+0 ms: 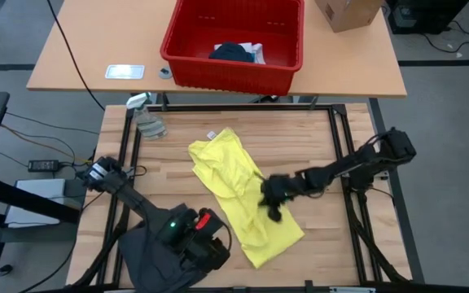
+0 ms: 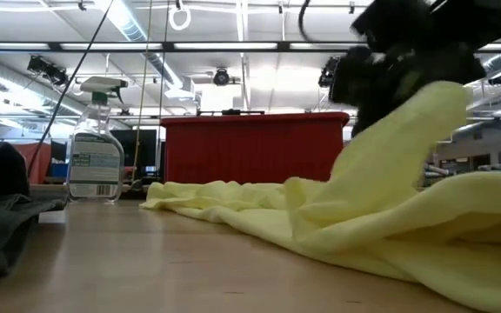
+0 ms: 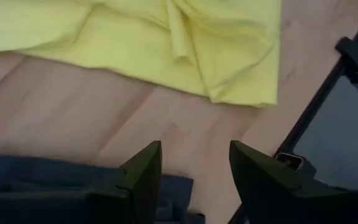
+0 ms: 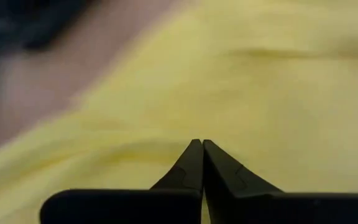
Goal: Fold Laundry from Bin
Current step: Fold the yellow shirt
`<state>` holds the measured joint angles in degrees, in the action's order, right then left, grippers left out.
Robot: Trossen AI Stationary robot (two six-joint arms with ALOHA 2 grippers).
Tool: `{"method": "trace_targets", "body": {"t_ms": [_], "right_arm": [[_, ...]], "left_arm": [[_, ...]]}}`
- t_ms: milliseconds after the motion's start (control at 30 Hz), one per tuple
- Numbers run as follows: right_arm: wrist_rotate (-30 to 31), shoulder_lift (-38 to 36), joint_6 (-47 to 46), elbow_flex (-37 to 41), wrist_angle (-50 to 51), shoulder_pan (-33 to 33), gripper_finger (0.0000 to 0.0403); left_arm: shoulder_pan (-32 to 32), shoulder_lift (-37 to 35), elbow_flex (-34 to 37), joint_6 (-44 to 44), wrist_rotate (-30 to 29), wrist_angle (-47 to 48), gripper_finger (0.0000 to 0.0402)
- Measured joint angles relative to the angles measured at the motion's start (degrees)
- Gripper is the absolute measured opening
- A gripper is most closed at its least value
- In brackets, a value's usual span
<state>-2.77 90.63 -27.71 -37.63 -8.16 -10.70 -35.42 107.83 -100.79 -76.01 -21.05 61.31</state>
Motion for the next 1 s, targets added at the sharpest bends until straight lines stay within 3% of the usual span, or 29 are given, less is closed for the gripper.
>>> {"method": "trace_targets", "body": {"t_ms": [67,133,333,433,500,767,1000], "right_arm": [[5.37,-0.64,-3.52,0.11,3.35,3.96,0.0014],[5.26,-2.11,-4.33,0.11,4.52,7.45,0.0014],[-9.18,-9.32,2.23,0.07,5.78,9.62,0.0016],[-17.04,-12.26,6.35,0.03,8.45,7.03,0.0013],[-18.53,-12.87,8.09,0.03,11.59,4.00,0.0008],[-14.49,-4.78,11.27,0.03,6.68,-9.66,0.0008],[-11.96,4.19,9.88,-2.05,-3.65,-14.66,0.0007]], "left_arm": [[-0.53,0.00,0.00,-1.74,-0.27,0.96,0.0192],[-0.91,0.00,0.00,-3.63,-0.31,1.36,0.0192],[-1.87,0.00,0.02,-3.16,-1.85,-1.91,0.0192],[-2.10,0.16,0.02,-1.45,-2.87,-3.04,0.0192],[-2.02,0.24,0.02,-1.31,-3.14,-2.32,0.0192],[0.01,0.14,0.02,-1.07,-3.85,-2.74,0.0192],[1.92,-0.32,-2.58,0.45,-3.59,-4.31,0.0192]]}}
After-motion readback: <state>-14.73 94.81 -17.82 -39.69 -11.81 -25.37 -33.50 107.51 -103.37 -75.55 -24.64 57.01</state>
